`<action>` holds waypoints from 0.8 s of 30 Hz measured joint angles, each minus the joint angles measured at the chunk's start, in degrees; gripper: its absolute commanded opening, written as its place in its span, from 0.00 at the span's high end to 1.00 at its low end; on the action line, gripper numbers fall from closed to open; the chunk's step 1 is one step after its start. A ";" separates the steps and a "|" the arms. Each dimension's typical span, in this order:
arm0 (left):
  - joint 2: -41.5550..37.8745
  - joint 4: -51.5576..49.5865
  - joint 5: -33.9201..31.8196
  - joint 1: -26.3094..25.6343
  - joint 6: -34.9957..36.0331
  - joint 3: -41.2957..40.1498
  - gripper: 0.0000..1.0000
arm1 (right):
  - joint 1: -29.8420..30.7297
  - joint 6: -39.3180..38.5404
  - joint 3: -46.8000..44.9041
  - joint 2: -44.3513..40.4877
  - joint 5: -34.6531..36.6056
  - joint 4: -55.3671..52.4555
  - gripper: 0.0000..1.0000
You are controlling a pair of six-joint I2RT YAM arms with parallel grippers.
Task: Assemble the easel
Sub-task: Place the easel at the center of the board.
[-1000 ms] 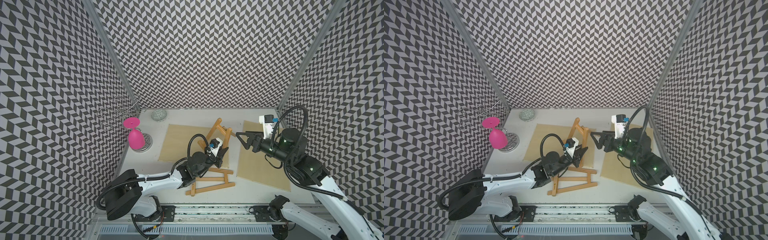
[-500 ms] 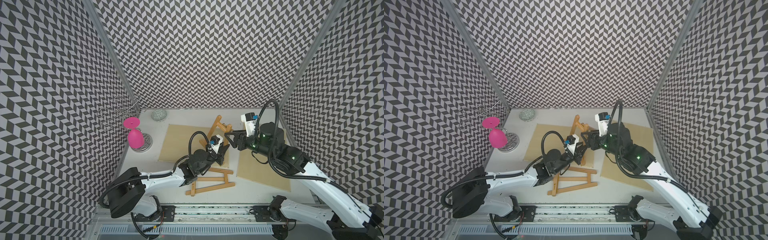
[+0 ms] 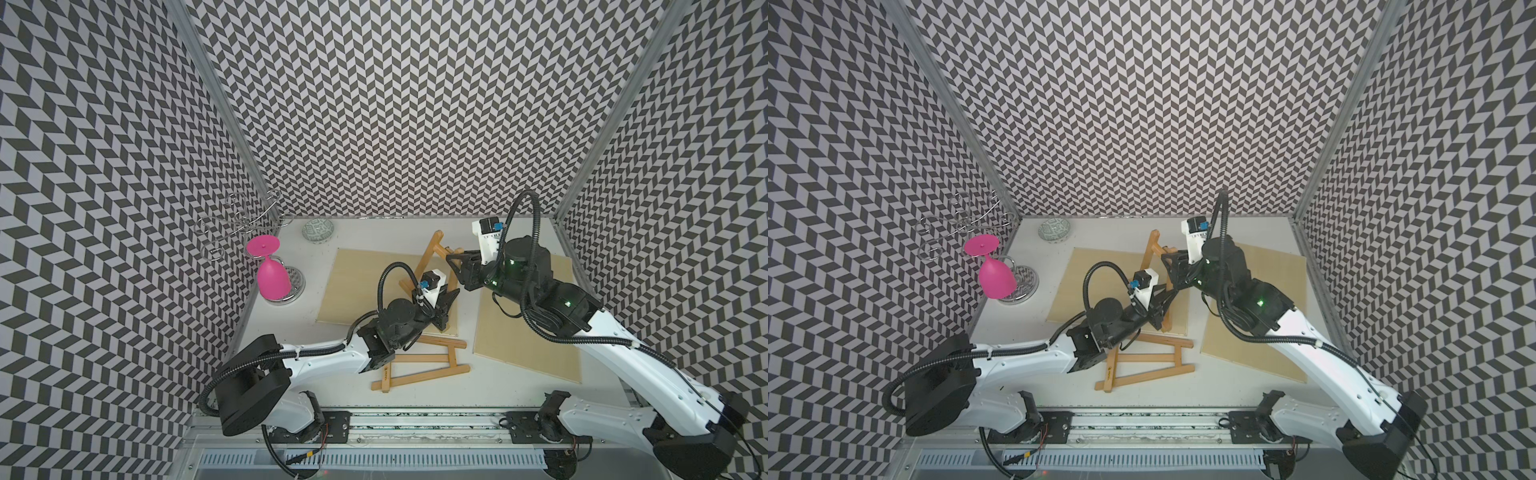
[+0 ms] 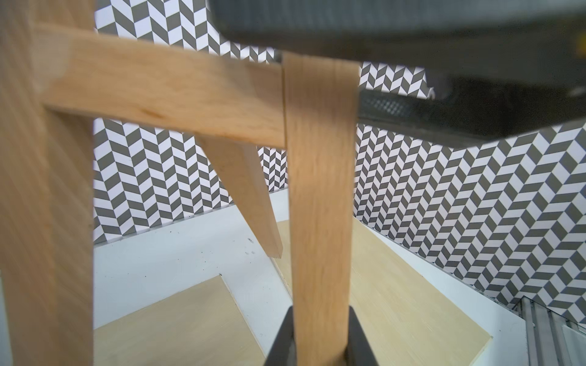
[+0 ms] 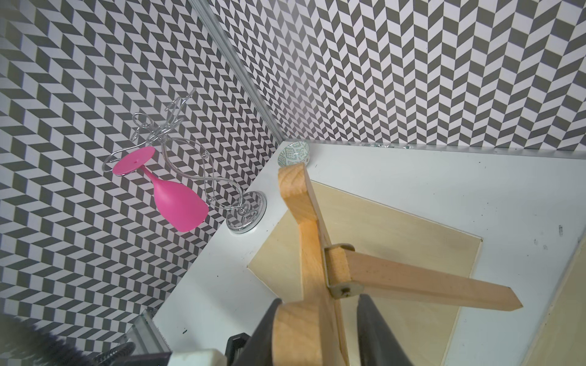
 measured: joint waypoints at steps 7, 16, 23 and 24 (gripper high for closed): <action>1.05 -0.68 -0.35 0.00 -0.50 1.01 1.00 | -0.15 -2.86 -0.02 0.48 0.96 0.48 0.87; 1.01 -2.47 0.42 0.42 -2.03 1.36 0.68 | -1.05 -4.55 -1.18 0.57 1.77 1.31 0.97; -3.06 -2.86 1.44 1.66 -1.84 1.55 0.44 | -5.51 -2.84 -2.08 3.21 -2.47 4.44 1.00; -3.98 -2.93 1.95 1.90 -1.81 1.55 0.42 | -6.69 -2.78 -2.27 3.82 -3.32 5.29 1.00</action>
